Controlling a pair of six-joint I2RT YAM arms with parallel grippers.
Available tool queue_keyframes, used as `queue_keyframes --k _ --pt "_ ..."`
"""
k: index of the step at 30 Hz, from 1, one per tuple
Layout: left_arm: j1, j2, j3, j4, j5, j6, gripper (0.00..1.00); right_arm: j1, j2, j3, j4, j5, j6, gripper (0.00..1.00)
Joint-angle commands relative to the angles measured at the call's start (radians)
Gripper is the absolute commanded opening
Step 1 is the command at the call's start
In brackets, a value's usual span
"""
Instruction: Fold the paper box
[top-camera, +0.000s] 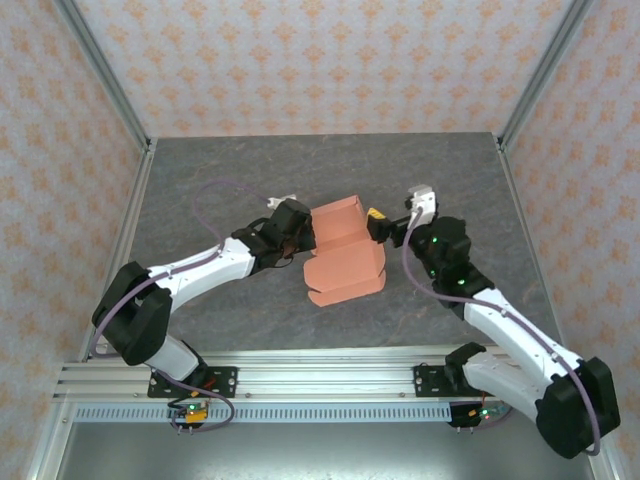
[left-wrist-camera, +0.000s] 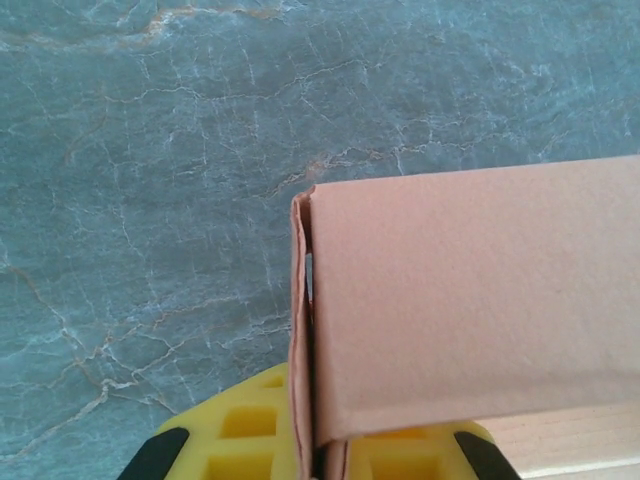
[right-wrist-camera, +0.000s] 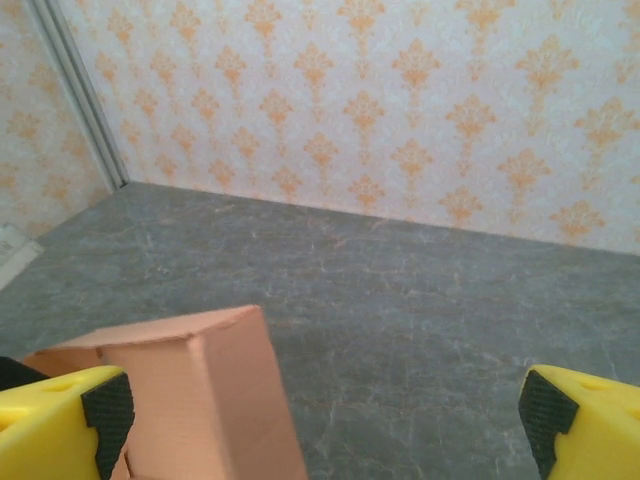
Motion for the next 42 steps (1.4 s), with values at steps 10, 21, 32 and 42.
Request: queue_keyframes --k 10,21,32,42 --pt "0.067 -0.121 0.018 -0.019 0.153 0.312 0.00 -0.076 0.211 0.251 -0.526 -0.609 -0.318 0.99" --pt "0.068 -0.123 -0.013 0.025 0.203 0.362 0.00 -0.105 0.314 0.368 -0.612 -0.542 -0.386 0.96" --pt "0.068 -0.122 -0.002 0.020 0.221 0.381 0.00 -0.103 0.409 0.425 -0.695 -0.702 -0.488 0.50" --pt "0.068 -0.109 0.003 0.013 0.232 0.392 0.00 -0.096 0.394 0.442 -0.744 -0.751 -0.536 0.61"
